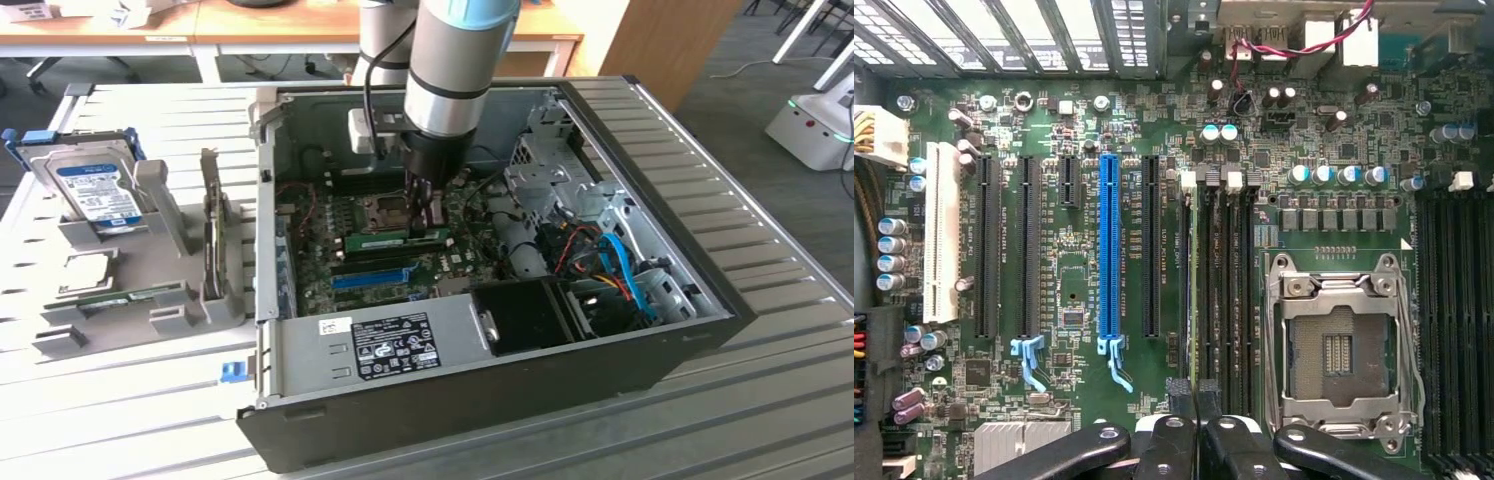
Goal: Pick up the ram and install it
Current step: 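Insert the ram into the slot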
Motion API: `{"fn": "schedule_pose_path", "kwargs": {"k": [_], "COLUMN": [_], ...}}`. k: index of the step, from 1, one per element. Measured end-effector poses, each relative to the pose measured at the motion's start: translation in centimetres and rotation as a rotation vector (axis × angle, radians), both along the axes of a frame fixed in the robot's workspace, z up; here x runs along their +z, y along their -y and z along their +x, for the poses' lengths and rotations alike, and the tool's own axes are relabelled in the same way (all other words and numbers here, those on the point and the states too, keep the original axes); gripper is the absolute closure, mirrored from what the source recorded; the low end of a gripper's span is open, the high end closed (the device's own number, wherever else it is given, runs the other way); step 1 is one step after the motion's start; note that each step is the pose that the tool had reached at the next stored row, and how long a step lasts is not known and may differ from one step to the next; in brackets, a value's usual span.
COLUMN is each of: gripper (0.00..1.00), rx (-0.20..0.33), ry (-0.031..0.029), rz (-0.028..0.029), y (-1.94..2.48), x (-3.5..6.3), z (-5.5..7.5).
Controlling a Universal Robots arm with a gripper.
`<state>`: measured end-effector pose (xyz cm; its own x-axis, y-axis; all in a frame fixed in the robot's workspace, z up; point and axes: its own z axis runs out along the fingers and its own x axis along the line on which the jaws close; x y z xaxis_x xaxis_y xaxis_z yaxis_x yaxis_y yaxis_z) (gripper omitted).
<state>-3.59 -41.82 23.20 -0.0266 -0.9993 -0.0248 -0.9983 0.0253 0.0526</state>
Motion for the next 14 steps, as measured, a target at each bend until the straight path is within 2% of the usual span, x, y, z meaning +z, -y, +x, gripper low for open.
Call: {"fn": "schedule_pose_path", "kwargs": {"k": [14], "gripper": [0.88], "rx": [0.000], "ry": [0.0000], "rz": [0.0001], "y": [0.00], "x": [-0.08], "z": [0.00]}}
